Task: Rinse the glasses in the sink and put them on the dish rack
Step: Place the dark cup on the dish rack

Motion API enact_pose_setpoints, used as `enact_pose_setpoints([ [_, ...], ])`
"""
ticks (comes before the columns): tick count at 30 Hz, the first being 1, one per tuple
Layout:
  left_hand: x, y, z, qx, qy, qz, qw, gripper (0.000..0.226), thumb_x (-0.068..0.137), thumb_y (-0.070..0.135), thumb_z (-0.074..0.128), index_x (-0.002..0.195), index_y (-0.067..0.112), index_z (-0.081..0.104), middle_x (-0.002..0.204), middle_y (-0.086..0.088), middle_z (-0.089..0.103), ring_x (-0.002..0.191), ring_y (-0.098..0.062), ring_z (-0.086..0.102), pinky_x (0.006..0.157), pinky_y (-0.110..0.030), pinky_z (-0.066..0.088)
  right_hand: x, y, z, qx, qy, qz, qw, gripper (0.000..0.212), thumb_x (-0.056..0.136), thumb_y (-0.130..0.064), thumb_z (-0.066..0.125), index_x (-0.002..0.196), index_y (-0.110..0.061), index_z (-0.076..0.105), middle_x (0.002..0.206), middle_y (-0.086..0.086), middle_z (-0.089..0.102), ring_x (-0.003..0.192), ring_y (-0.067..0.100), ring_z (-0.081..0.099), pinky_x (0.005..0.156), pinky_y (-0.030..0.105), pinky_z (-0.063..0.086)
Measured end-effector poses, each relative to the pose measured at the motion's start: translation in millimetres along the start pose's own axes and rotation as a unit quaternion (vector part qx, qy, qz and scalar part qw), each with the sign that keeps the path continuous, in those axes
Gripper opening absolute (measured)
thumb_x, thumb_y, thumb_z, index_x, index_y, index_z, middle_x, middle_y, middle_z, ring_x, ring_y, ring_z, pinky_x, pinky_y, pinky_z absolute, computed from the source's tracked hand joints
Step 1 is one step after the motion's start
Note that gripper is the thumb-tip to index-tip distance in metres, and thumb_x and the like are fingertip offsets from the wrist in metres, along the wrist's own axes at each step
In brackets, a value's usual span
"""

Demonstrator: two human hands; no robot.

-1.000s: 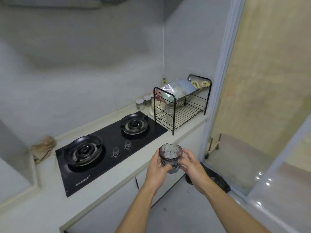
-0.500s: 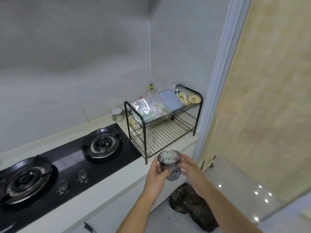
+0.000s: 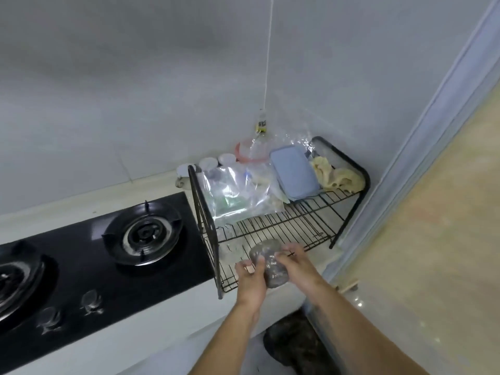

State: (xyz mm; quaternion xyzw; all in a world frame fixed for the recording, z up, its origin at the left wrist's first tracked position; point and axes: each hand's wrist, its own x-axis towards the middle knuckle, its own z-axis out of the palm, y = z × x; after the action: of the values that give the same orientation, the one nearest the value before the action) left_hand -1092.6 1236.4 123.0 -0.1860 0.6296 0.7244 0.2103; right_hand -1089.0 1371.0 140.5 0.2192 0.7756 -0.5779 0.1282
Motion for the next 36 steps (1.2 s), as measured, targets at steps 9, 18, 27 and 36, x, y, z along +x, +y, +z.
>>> enact_pose_setpoints([
  [9,60.3,3.7,19.8,-0.077,0.103,-0.107,0.986,0.029,0.113,0.014,0.031,0.108,0.007,0.059,0.117,-0.025,0.07,0.099,-0.031,0.07,0.077,-0.035,0.063,87.5,-23.8,-4.3,-0.148,-0.062,0.005,0.987,0.036,0.1,-0.05,0.053,0.11,-0.019,0.067,0.105,0.003,0.071,0.089,0.015,0.07,0.072,0.032,0.058],
  [18,90.7,0.4,37.4,-0.112,0.191,-0.145,0.965,0.022,0.107,0.01,0.052,0.111,0.005,0.074,0.096,-0.016,0.079,0.094,-0.029,0.075,0.098,-0.046,0.06,134.1,-25.3,-18.0,-0.12,-0.168,0.069,0.976,0.043,0.107,-0.047,0.04,0.096,-0.015,0.066,0.085,0.006,0.067,0.073,0.017,0.059,0.065,0.027,0.045],
  [27,97.9,2.7,48.2,-0.15,0.19,-0.11,0.964,0.025,0.103,0.005,0.054,0.123,0.0,0.069,0.107,-0.02,0.078,0.095,-0.024,0.072,0.097,-0.039,0.06,149.1,-16.9,-15.5,-0.034,-0.239,0.028,0.97,0.032,0.095,-0.052,0.056,0.115,-0.033,0.071,0.109,0.004,0.078,0.106,0.03,0.07,0.098,0.048,0.056],
  [36,45.5,19.0,51.8,0.213,0.183,0.034,0.959,0.045,0.108,0.019,0.049,0.153,0.018,0.049,0.148,-0.001,0.059,0.136,-0.02,0.055,0.11,-0.028,0.04,118.9,-26.6,-13.7,-0.173,-0.088,-0.11,0.975,0.009,0.099,-0.019,0.058,0.089,-0.018,0.058,0.082,-0.001,0.065,0.067,0.011,0.058,0.054,0.022,0.038],
])
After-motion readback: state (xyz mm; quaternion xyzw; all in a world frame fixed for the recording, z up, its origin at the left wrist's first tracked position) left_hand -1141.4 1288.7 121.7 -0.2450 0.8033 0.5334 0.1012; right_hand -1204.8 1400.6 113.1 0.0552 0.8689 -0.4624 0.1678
